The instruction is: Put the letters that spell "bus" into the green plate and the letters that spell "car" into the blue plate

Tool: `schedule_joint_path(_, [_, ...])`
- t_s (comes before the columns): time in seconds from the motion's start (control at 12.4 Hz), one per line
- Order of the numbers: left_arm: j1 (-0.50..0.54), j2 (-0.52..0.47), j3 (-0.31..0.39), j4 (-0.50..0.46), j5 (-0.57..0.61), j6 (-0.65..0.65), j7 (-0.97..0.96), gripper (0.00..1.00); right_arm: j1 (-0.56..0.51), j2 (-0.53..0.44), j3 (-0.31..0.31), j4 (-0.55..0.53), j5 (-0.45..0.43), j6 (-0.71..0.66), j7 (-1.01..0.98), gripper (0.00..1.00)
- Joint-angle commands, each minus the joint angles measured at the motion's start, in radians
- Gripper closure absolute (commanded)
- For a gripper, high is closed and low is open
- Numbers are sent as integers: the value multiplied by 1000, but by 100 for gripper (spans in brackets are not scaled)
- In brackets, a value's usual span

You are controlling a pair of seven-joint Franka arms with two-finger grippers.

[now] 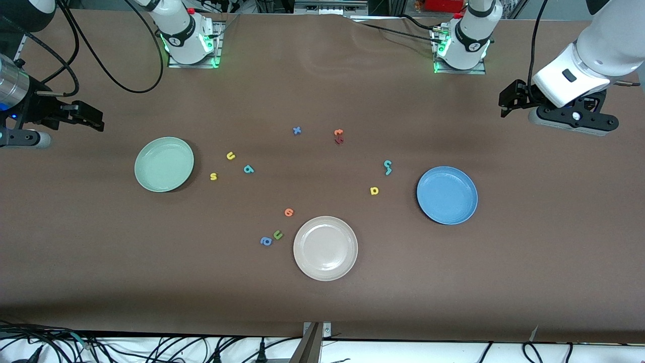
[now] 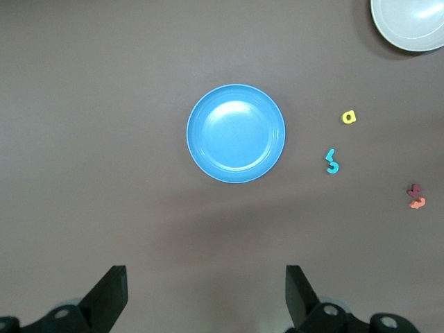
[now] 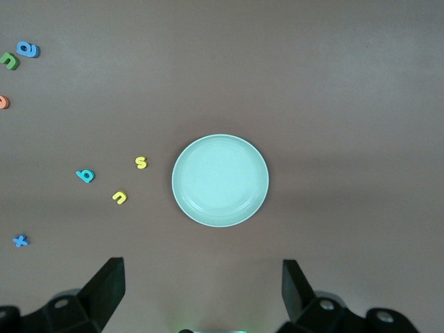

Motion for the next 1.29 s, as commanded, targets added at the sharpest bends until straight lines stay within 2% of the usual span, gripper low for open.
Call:
schedule_joint_path(0.0, [-5,14,2,32,7,-23,18,0,-11,-18,11,-21,17,11,12,0])
schedule_joint_path(0.97, [-5,14,2,31,7,-23,18,0,-10,-20,14,-55,24,17,14,0])
schedule_joint_path(1.21, [-5,14,2,31,7,-23,18,0,-8,-15,63,-107,27,66,135,1])
